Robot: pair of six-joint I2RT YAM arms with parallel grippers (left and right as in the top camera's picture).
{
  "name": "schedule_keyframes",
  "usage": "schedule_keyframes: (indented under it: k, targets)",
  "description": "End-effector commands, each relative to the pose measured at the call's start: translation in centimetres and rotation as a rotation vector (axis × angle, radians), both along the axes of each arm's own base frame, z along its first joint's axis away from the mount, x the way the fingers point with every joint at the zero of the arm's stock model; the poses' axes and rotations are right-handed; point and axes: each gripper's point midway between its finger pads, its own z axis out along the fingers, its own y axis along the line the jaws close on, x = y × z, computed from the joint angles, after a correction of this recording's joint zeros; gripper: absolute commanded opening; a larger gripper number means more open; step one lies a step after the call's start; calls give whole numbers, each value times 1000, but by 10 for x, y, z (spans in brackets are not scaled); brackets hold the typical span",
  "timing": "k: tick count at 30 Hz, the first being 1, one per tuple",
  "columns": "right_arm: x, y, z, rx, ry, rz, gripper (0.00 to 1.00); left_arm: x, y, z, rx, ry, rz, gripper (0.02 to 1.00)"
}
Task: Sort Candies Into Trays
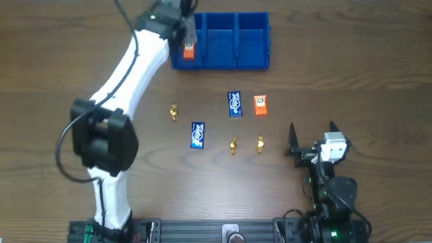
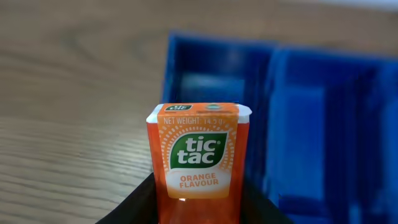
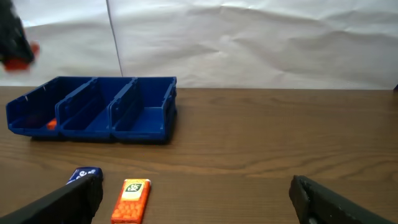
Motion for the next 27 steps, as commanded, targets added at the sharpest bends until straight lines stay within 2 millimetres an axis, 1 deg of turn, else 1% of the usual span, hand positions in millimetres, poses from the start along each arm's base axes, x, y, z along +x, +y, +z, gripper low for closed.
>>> schedule_keyframes:
  k: [1, 3, 4, 5, 7, 8, 9, 10, 11, 12, 13, 14, 15, 16, 18, 19, 21, 23, 25, 27]
  targets:
    - [0, -1, -1, -13, 2, -5, 998, 5, -11, -21, -17, 31, -43, 432]
    - [0, -1, -1, -13, 2, -5, 998, 6, -11, -20, -19, 26, -41, 614]
    - [0, -1, -1, -13, 2, -5, 998, 7, -10, -17, -22, 16, -39, 759]
    - [0, -1, -1, -13, 2, -5, 998, 9, -11, -10, -27, 4, -38, 842]
    - [0, -1, -1, -13, 2, -5, 998, 6, -15, 16, -51, -33, -33, 869]
    - [0, -1, -1, -13, 2, -5, 998, -3, -26, 39, -69, -62, -35, 871]
    - [0, -1, -1, -13, 2, -5, 998, -14, -38, 54, -82, -83, -41, 873]
    - [0, -1, -1, -13, 2, -5, 998, -28, -54, 67, -86, -96, -54, 873]
    - [0, -1, -1, -13, 2, -5, 998, -43, -70, 75, -85, -100, -57, 871]
    - [0, -1, -1, -13, 2, -5, 998, -60, -89, 78, -83, -98, -68, 873]
    - [0, -1, -1, -13, 2, -5, 998, -79, -113, 77, -75, -93, -88, 873]
    - [0, -1, -1, -13, 2, -5, 998, -94, -134, 68, -72, -73, -105, 871]
    - [0, -1, -1, -13, 2, -5, 998, -111, -158, 53, -76, -39, -123, 871]
    - [0, -1, -1, -13, 2, -5, 998, -124, -180, 31, -82, 2, -132, 869]
    - [0, -1, -1, -13, 2, -5, 998, -138, -202, 0, -84, 64, -134, 866]
    - [0, -1, -1, -13, 2, -5, 998, -147, -213, -23, -78, 111, -143, 858]
    - [0, -1, -1, -13, 2, -5, 998, -161, -227, -69, -76, 203, -118, 849]
    - [0, -1, -1, -13, 2, -5, 998, -173, -236, -105, -89, 291, -104, 831]
    - [0, -1, -1, -13, 2, -5, 998, -177, -240, -126, -94, 330, -92, 831]
    - [0, -1, -1, -13, 2, -5, 998, -179, -243, -135, -104, 348, -93, 829]
